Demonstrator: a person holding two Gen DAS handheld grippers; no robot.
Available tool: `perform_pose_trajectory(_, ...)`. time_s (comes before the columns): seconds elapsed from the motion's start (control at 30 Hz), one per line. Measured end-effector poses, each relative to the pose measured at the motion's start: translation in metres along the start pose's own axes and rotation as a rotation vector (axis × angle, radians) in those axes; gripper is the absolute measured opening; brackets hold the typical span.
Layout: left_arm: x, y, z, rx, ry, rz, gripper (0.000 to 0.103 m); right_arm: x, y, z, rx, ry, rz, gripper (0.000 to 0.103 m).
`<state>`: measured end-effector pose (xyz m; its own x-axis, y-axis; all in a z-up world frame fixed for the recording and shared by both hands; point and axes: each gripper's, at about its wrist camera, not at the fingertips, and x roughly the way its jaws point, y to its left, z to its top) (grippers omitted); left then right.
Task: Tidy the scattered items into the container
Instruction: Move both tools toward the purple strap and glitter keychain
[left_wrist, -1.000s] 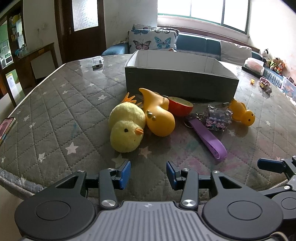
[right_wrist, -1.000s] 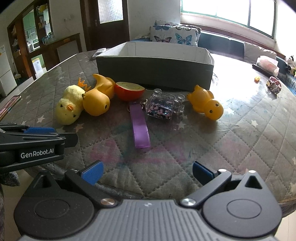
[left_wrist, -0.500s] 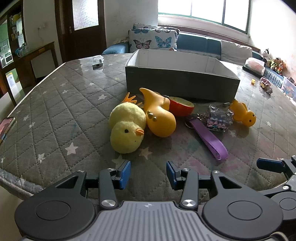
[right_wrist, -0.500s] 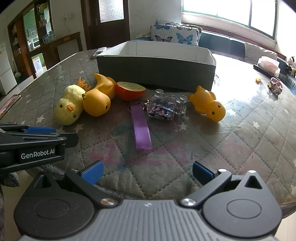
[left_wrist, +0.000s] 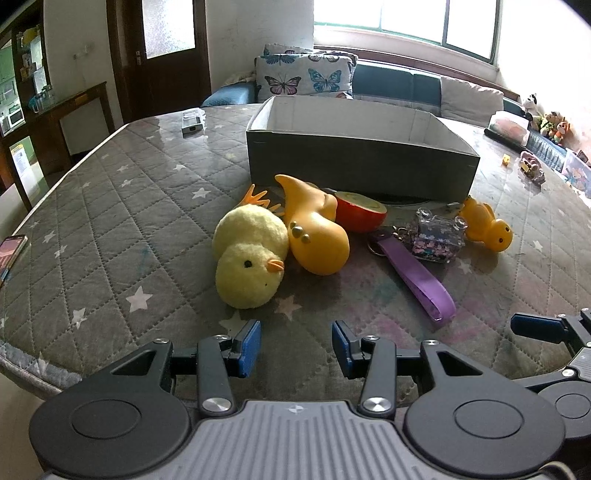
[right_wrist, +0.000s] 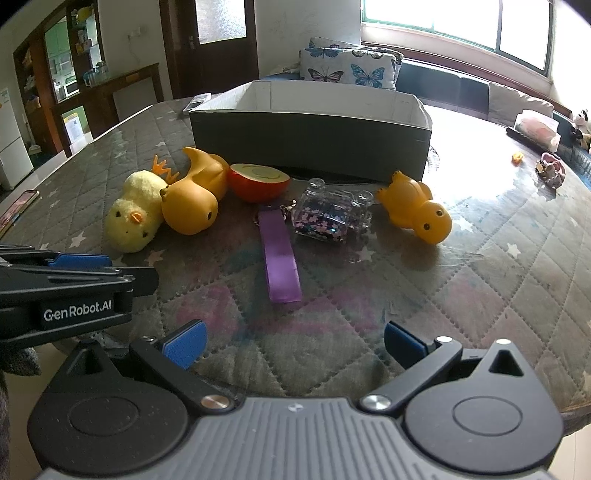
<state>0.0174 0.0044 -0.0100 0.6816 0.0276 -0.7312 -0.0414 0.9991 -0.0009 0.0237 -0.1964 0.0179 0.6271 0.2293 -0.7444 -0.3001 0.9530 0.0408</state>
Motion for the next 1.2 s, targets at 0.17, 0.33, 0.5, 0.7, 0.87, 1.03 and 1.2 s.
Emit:
perform_pose_trajectory(0.17, 0.002, 0.000, 0.001, 0.001, 0.005, -0.002, 0.045, 0.001, 0.000, 0.001, 0.001, 0.001, 0.000, 0.103)
perform_pose_trajectory(0.33, 0.004, 0.000, 0.002, -0.001, 0.010, -0.002, 0.045, 0.003, 0.000, 0.001, 0.003, 0.003, -0.003, 0.103)
perform_pose_trajectory(0.5, 0.006, 0.001, 0.003, -0.003, 0.013, -0.004, 0.045, 0.004, -0.001, 0.002, 0.003, 0.004, -0.007, 0.103)
perform_pose_trajectory(0.7, 0.008, 0.000, 0.005, 0.000, 0.016, -0.008, 0.045, 0.006, -0.001, 0.004, 0.004, 0.005, -0.010, 0.103)
perform_pose_trajectory(0.87, 0.011, 0.000, 0.007, -0.002, 0.020, -0.011, 0.045, 0.008, -0.003, 0.005, 0.008, 0.004, -0.016, 0.103)
perform_pose_trajectory(1.03, 0.013, -0.001, 0.009, -0.003, 0.027, -0.018, 0.045, 0.009, -0.004, 0.005, 0.009, 0.000, -0.015, 0.103)
perform_pose_trajectory(1.2, 0.015, -0.001, 0.012, -0.003, 0.028, -0.030, 0.045, 0.010, -0.005, 0.007, 0.011, -0.004, -0.008, 0.103)
